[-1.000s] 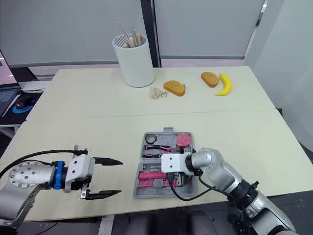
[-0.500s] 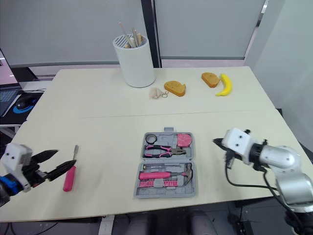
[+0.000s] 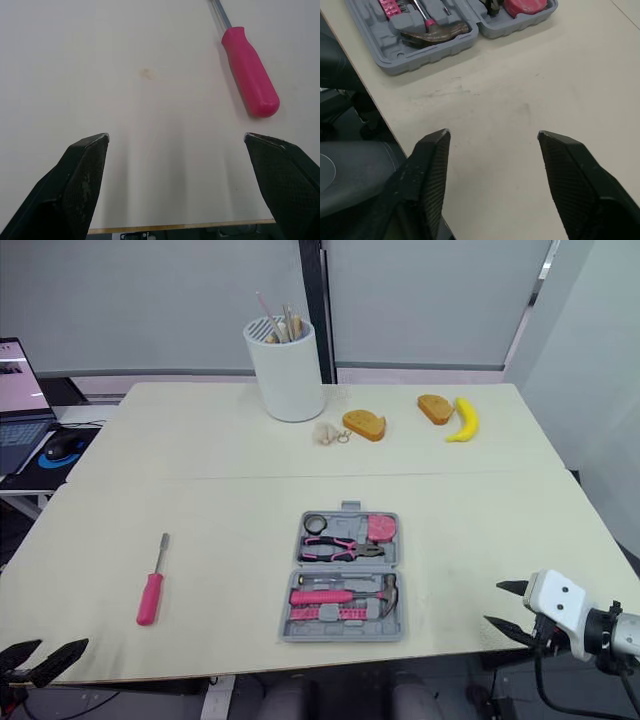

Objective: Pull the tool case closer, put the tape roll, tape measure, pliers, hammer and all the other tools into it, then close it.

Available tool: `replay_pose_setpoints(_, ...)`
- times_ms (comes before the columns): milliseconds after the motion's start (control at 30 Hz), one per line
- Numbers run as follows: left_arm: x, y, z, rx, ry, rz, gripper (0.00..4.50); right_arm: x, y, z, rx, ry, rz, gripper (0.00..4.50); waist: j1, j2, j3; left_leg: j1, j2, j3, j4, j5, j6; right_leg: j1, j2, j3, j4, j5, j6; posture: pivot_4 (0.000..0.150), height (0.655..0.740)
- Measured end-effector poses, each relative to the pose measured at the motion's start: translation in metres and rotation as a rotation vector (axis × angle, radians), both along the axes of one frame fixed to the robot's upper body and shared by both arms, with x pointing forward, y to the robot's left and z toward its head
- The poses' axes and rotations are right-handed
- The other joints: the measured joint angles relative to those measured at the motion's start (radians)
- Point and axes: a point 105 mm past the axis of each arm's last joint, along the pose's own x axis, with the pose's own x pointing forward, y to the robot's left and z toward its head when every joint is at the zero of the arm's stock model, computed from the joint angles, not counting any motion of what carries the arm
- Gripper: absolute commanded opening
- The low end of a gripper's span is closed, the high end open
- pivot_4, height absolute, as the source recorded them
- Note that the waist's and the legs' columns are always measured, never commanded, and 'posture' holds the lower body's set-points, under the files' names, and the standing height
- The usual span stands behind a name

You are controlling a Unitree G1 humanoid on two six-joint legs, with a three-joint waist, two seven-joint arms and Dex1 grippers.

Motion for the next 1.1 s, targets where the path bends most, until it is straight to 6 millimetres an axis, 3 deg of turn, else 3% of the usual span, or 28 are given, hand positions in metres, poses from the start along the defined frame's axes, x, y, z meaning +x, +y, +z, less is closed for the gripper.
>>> replay_pose_setpoints(67,0.003,-0.003,0.003,-0.001,-0.009,-0.021,4.50,0.002,-0.001,0.002,0.004,-0.006,0.004,4.42,0.004,-0.001,-0.001,-0.002,0.000,0.000,0.000,0.000,0.000,0.002,0.000,0.000,0.000,0.001,-0.001,0.150,0.7303)
replay_pose_setpoints(333,0.009,-0.008,0.006,-0.002,-0.034,-0.034,4.50,0.008,-0.004,0.005,0.010,-0.018,0.027,4.42,0.007,-0.001,-0.001,-0.004,0.000,0.001,-0.001,0.000,0.000,0.001,0.000,-0.001,-0.001,0.006,0.001,0.150,0.7303)
replay_pose_setpoints(467,0.009,-0.010,0.005,0.001,-0.040,-0.029,4.50,0.020,0.008,0.016,0.032,-0.047,0.075,4.42,0.007,0.000,0.000,-0.004,0.000,0.001,-0.001,0.000,0.000,0.001,0.000,-0.001,-0.001,0.006,0.001,0.150,0.7303)
replay_pose_setpoints(667,0.005,-0.012,0.004,0.007,-0.035,-0.021,4.50,0.042,0.065,0.052,0.092,-0.090,0.269,4.42,0.005,0.000,0.000,-0.005,0.000,0.000,-0.001,0.000,0.000,0.000,0.000,-0.001,-0.001,0.006,0.001,0.150,0.7303)
replay_pose_setpoints(900,-0.003,-0.019,0.001,-0.005,-0.050,0.012,4.50,0.054,0.119,0.079,0.147,-0.081,0.449,4.42,0.006,0.000,0.000,-0.006,0.000,0.000,0.000,0.000,0.000,-0.001,-0.001,-0.001,-0.001,0.006,0.001,0.150,0.7303)
replay_pose_setpoints(1100,-0.006,-0.039,-0.004,-0.048,-0.079,0.020,4.50,0.056,0.143,0.088,0.214,-0.072,0.536,4.42,0.008,-0.001,0.000,-0.006,0.000,0.001,0.000,-0.001,0.000,-0.001,-0.002,-0.001,-0.001,0.006,0.001,0.150,0.7303)
